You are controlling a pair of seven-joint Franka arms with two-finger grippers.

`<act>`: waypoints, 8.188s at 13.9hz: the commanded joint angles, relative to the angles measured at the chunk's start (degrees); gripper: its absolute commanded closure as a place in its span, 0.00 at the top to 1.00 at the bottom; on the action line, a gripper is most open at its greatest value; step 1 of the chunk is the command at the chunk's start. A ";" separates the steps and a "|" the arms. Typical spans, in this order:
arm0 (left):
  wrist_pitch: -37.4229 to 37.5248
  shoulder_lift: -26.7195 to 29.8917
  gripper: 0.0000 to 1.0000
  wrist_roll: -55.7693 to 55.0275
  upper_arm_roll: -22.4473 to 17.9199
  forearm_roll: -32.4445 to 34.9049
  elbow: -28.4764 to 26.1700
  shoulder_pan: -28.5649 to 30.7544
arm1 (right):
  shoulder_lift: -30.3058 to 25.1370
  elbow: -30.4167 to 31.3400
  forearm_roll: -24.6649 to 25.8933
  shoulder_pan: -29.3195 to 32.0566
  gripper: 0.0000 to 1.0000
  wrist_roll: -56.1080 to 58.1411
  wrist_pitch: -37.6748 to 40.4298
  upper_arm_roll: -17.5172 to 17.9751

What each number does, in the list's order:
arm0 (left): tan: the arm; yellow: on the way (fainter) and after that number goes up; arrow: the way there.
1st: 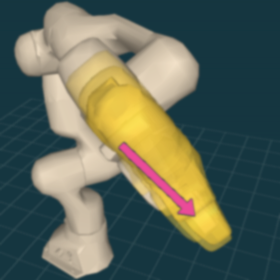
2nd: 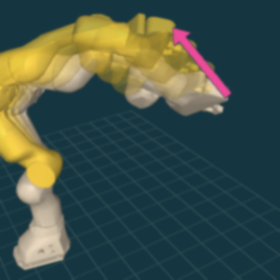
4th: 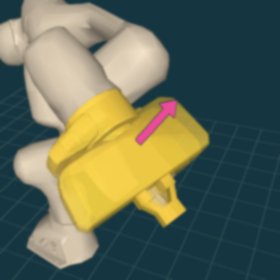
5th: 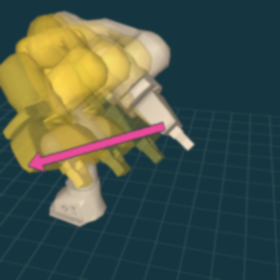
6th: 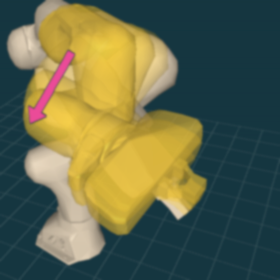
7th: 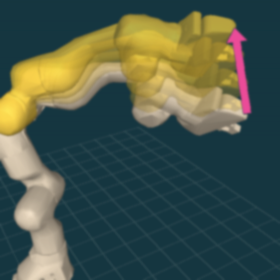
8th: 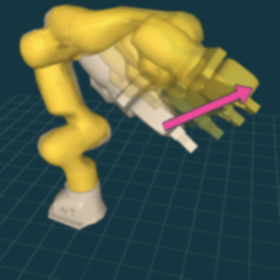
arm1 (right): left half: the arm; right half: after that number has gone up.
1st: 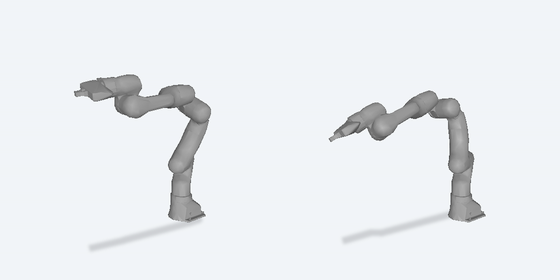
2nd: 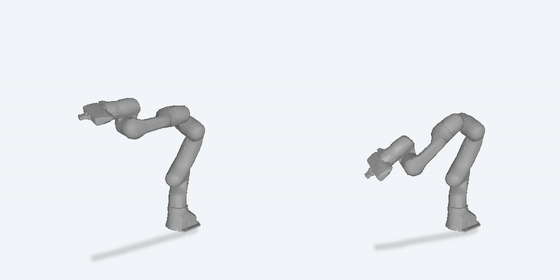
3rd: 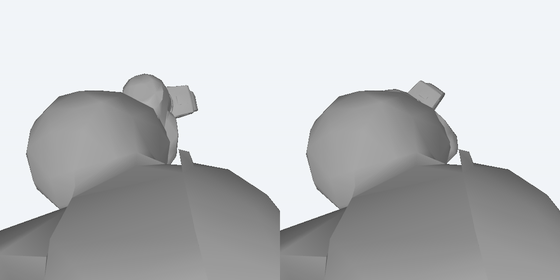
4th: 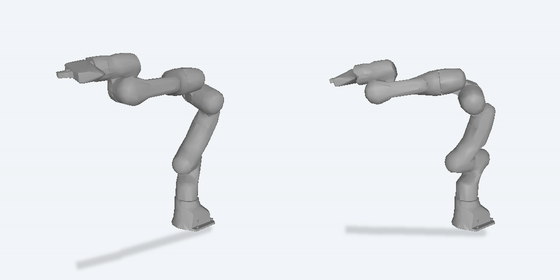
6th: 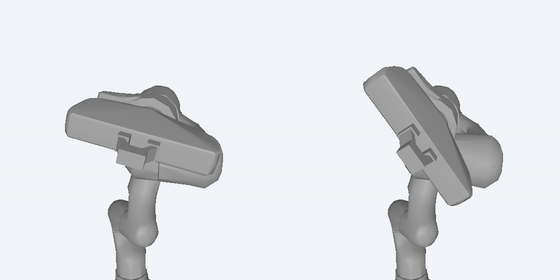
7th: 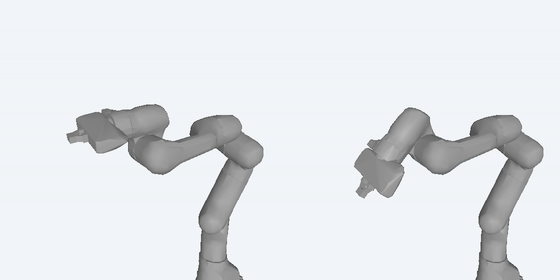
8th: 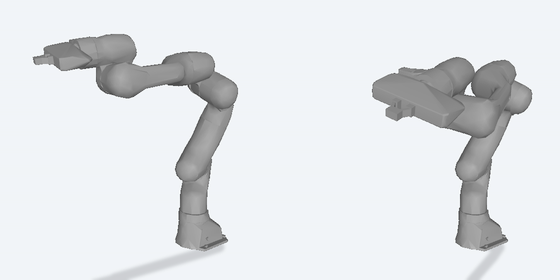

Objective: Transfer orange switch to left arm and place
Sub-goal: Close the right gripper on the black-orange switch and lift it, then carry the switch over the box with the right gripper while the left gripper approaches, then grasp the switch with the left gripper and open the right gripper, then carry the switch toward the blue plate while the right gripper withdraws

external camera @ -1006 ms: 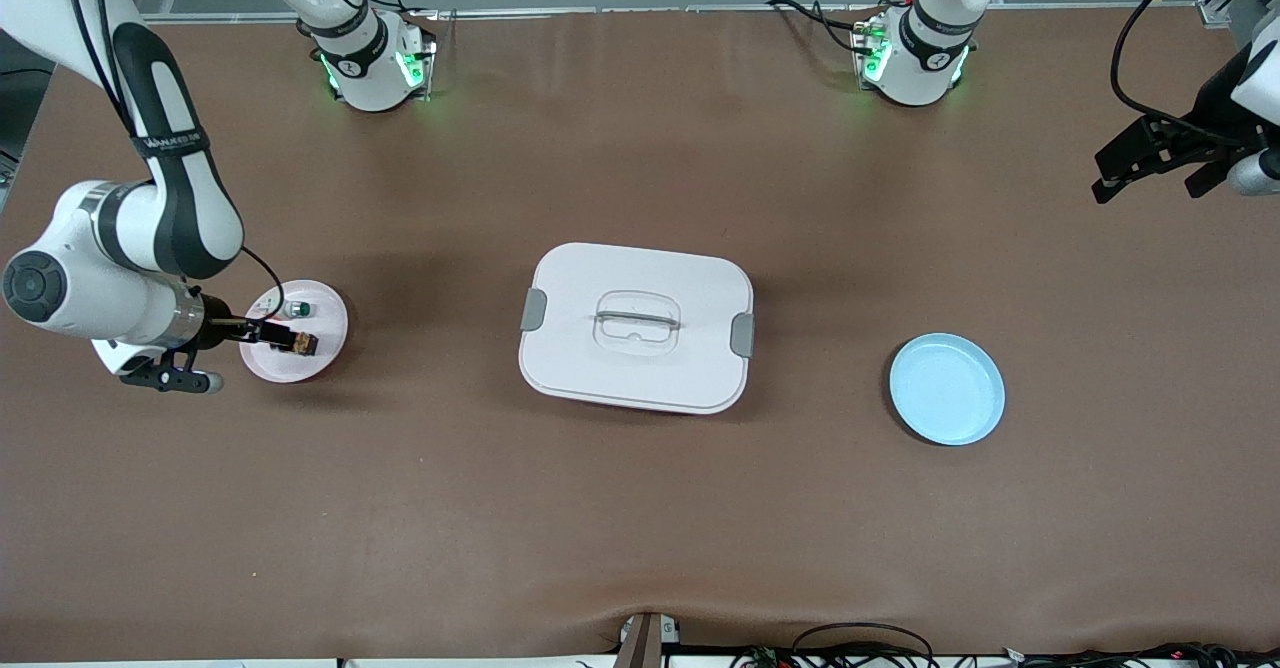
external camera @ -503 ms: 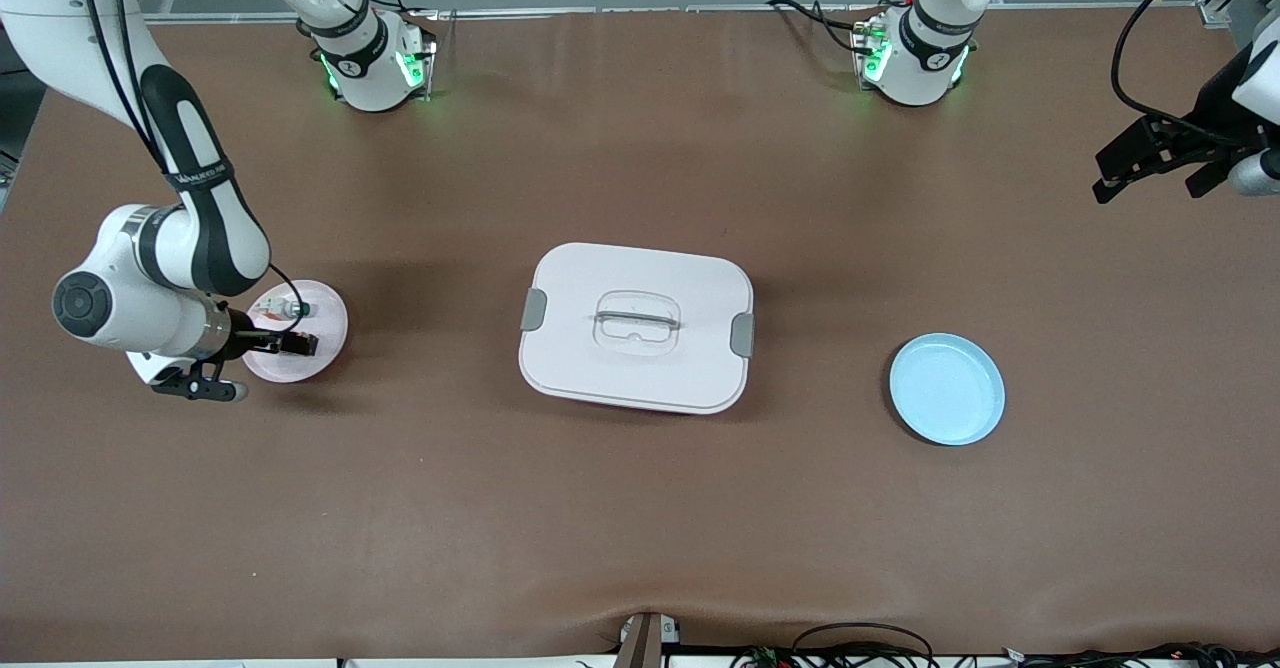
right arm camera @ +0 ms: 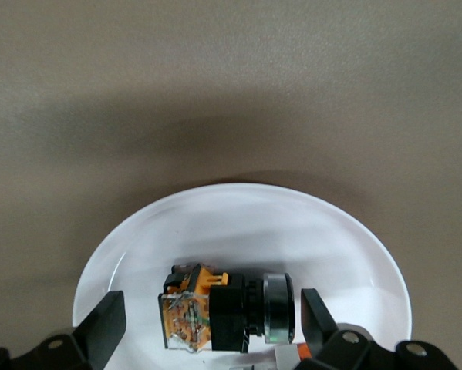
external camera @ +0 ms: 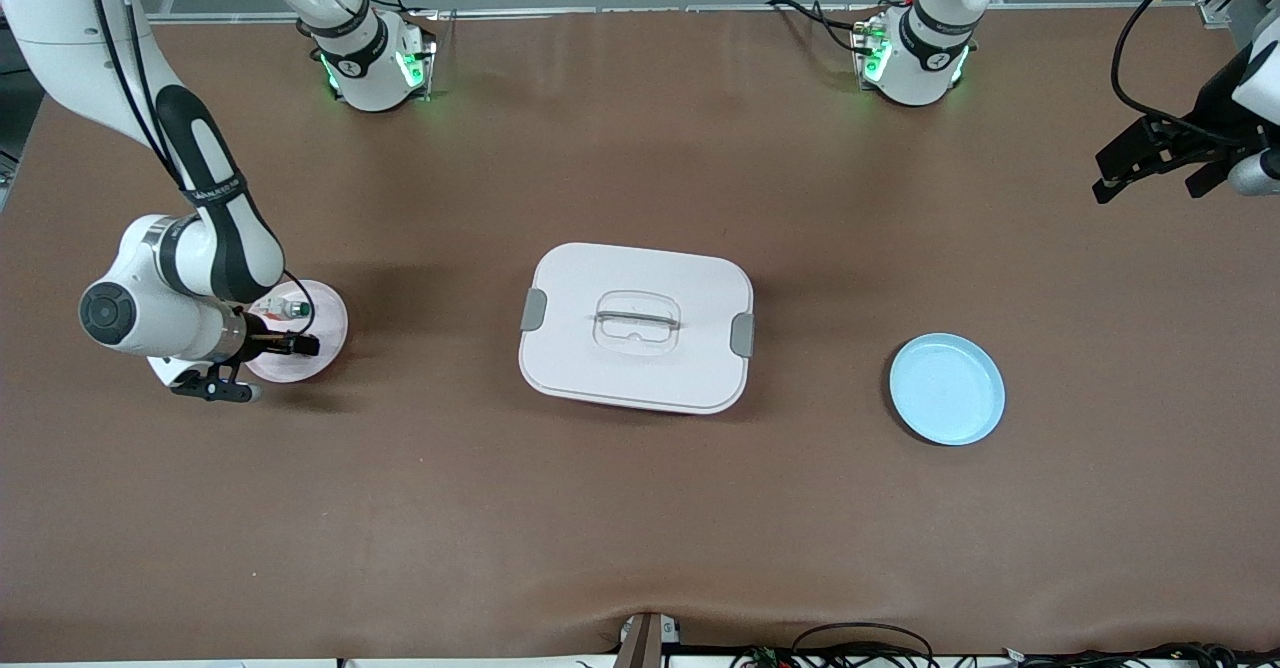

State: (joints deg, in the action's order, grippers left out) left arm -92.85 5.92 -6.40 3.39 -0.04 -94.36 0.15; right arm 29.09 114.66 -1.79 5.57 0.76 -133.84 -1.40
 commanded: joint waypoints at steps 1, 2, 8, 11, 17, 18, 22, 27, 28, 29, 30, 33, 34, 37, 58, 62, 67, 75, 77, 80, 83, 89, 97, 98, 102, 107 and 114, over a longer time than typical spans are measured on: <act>0.91 0.06 1.00 0.78 0.12 -1.11 0.75 0.37 | -0.27 1.70 1.00 1.11 1.00 0.56 -1.69 0.70; 0.91 0.06 1.00 0.78 0.12 -1.11 0.75 0.37 | -0.27 1.71 1.09 1.11 1.00 0.56 -1.69 0.70; 0.91 0.15 1.00 0.69 0.47 -1.11 0.75 0.20 | -0.27 2.32 1.09 1.29 1.00 0.65 -1.60 0.70; 0.91 0.32 1.00 0.60 0.65 -1.11 0.84 0.11 | -0.27 2.23 1.44 2.08 1.00 0.73 -1.51 0.70; 1.00 0.41 1.00 -0.27 3.37 -1.11 2.24 -0.15 | -0.27 1.88 1.44 2.17 0.62 1.79 -0.98 0.70; 1.00 0.41 1.00 -0.28 3.38 -1.11 2.34 -0.24 | -0.27 1.88 1.44 2.25 0.50 1.62 -0.90 0.70; 1.00 0.32 1.00 -0.10 3.29 -1.11 2.34 0.11 | -0.44 1.44 0.74 2.34 0.00 0.83 0.06 0.79; 1.00 0.32 1.00 -0.10 3.29 -1.11 2.25 0.20 | -2.11 -5.05 -6.19 1.64 0.00 -1.28 14.37 1.05; 1.00 0.32 1.00 -0.01 3.29 -1.11 2.34 0.20 | -2.55 -5.93 -6.47 1.20 0.00 -3.29 16.05 1.23; 1.00 0.32 1.00 0.08 3.29 -1.11 2.34 0.20 | -3.07 -6.64 -6.47 0.24 0.00 -6.44 17.81 1.32; 1.00 0.32 1.00 0.34 3.29 -1.11 2.42 0.20 | -3.86 -6.91 -7.17 -0.81 0.00 -9.43 19.22 1.40; 1.00 0.32 1.00 0.43 3.38 -3.29 2.69 0.28 | -5.89 -8.22 -15.67 -5.29 0.00 -19.79 23.00 1.32; 1.00 0.32 1.00 0.43 3.20 -5.65 3.30 0.29 | -6.15 -9.10 -18.40 -6.96 0.00 -24.53 24.23 1.32; 1.00 0.23 1.00 0.69 3.20 -13.12 4.09 0.20 | -7.03 -13.05 -23.08 -13.28 0.00 -39.73 25.47 1.32; -23.15 -16.64 1.00 -0.80 8.82 -47.25 4.27 -10.43 | -3.70 -34.41 -48.31 -36.67 0.00 -88.55 12.30 1.23; -28.16 -19.62 1.00 -0.45 9.00 -47.60 4.36 -11.84 | 0.52 -40.74 -47.69 -40.89 0.00 -94.97 9.57 1.05; -31.34 -21.91 1.00 0.52 9.00 -47.51 4.36 -12.37 | 1.31 -42.76 -47.78 -43.18 0.00 -98.40 5.78 1.05; -33.36 -22.00 1.00 2.89 9.00 -46.72 4.01 -13.25 | 6.32 -49.97 -47.61 -43.98 0.00 -101.83 4.29 0.79; -33.28 -22.00 1.00 4.02 9.00 -46.64 3.74 -13.60 | 6.76 -50.67 -47.61 -43.98 0.00 -101.92 3.94 0.79; -32.84 -21.74 1.00 6.40 9.00 -46.63 2.78 -13.25 | 7.20 -51.47 -47.69 -43.98 0.00 -101.92 3.85 0.79; -32.66 -21.30 1.00 9.74 9.00 -46.63 1.20 -13.07 | 7.20 -51.56 -47.69 -43.98 0.00 -102.10 3.41 0.88; -32.92 -21.56 0.66 9.66 9.00 -46.63 1.81 -13.34 | 7.20 -51.56 -47.69 -44.15 0.00 -102.98 2.53 1.14; -33.10 -21.39 0.00 10.88 9.00 -46.55 1.81 -13.16 | 7.20 -51.64 -47.69 -45.47 0.00 -103.06 0.60 1.05; -33.10 -21.30 0.00 10.97 9.00 -46.55 1.81 -13.16 | 7.20 -51.64 -47.69 -45.47 0.00 -103.06 0.60 1.05; -32.93 -21.21 0.00 11.33 9.00 -46.55 1.81 -12.90 | 7.20 -51.64 -47.52 -45.64 1.00 -102.98 0.51 0.79; -32.75 -19.72 0.00 11.41 8.74 -45.06 1.81 -12.46 | 7.12 -51.64 -45.25 -44.68 1.00 -102.18 1.30 0.70; -28.81 -17.35 0.00 10.71 8.47 -38.64 1.46 -8.95 | 6.15 -51.64 -41.01 -37.93 1.00 -90.61 17.70 0.70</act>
State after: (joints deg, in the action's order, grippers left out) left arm -124.15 -12.93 4.41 11.86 -40.24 -91.93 -9.81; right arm 35.62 64.05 -43.48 -35.16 -94.03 -121.44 -1.33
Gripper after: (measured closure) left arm 0.665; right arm 0.000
